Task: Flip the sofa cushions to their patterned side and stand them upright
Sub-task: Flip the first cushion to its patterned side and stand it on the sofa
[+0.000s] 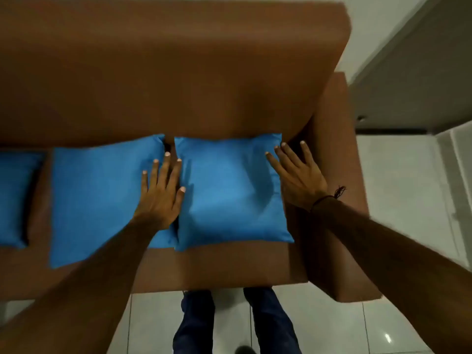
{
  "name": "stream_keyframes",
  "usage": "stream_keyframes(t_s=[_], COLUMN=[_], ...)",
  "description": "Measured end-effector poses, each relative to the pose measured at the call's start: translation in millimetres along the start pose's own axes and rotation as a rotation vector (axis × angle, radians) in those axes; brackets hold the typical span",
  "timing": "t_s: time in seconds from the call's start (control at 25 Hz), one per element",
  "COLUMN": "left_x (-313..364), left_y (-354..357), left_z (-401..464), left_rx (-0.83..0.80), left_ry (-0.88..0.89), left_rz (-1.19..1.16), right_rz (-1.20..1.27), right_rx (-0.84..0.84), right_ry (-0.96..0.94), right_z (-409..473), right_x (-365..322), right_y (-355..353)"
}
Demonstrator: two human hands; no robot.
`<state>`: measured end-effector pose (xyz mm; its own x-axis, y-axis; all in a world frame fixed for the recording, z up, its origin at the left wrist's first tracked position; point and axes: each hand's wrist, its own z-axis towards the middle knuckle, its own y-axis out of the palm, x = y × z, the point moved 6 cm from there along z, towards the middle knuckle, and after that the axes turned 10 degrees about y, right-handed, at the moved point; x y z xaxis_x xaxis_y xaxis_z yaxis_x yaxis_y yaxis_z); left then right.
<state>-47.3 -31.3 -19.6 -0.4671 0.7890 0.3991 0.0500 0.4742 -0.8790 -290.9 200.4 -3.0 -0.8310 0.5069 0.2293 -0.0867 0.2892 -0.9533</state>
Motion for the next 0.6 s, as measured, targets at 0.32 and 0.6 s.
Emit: stream_keyframes(t_s=[0.32, 0.6], left_x=[-19.1, -16.2], left_y=[112.5, 13.5], left_z=[35.9, 42.6], left_rx=[-0.018, -0.030], left_ry=[-0.453, -0.694], left_rz=[-0.766, -1.395], right_rz=[0.095, 0.936], right_rx=[-0.242, -0.762], right_ry=[-0.047, 0.069], right_z=[10.2, 12.6], right_x=[-25.4, 51.4], right_y=[99.8, 25.5])
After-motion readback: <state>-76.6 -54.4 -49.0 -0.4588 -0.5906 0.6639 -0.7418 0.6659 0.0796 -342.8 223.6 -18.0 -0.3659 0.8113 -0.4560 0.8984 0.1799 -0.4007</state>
